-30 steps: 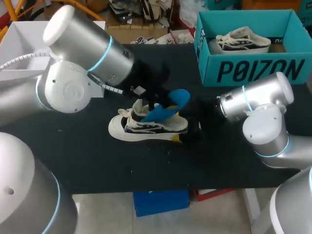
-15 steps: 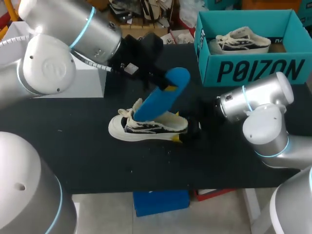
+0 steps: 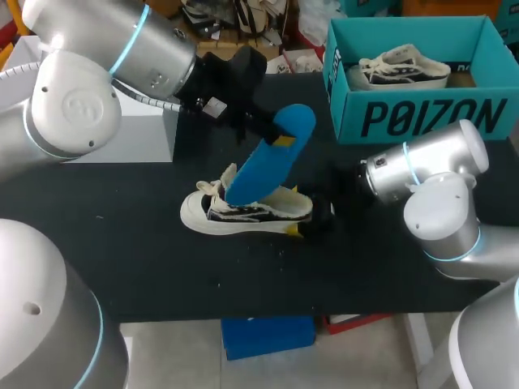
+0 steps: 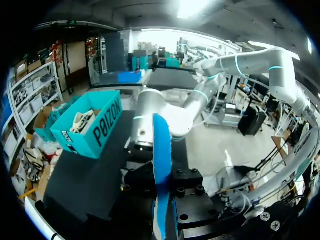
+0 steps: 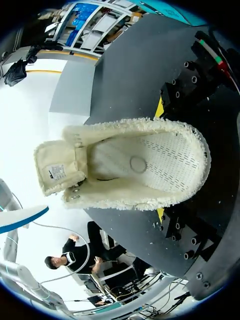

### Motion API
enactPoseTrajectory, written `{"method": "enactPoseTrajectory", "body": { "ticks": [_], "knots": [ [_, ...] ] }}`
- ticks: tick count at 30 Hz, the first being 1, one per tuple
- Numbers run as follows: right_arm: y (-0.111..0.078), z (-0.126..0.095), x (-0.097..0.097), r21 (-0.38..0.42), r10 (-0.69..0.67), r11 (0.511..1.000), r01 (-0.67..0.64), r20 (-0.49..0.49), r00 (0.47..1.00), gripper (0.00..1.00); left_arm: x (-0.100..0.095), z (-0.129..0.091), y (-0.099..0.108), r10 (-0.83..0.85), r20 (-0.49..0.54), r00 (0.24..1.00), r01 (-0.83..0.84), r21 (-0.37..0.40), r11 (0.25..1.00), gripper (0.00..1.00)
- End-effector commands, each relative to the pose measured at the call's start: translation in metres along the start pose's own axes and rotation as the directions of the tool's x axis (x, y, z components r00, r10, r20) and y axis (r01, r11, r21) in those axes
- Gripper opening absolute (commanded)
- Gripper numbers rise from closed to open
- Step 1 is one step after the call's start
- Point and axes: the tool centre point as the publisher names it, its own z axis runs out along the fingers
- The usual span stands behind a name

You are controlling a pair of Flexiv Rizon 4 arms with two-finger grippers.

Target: Take the shoe out of the shoebox, open the shoe tongue, remove and reinsert the insole, then place the shoe into the shoebox

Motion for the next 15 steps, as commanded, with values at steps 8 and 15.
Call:
{"method": "enactPoseTrajectory", "body": {
  "ticks": [8, 15],
  "knots": [
    [-0.003, 0.003, 0.001, 0.001, 0.001, 1.000, -0.001, 0.002, 1.000, 0.00, 0.016, -0.034, -0.029, -0.139, -0.163, 0.977, 0.168, 0.183, 0.969, 0.00],
    [-0.003, 0.003, 0.001, 0.001, 0.001, 1.000, -0.001, 0.002, 1.000, 0.00, 0.025, -0.063, -0.062, -0.164, -0.191, 0.968, 0.212, 0.266, 0.940, 0.00]
  ]
}}
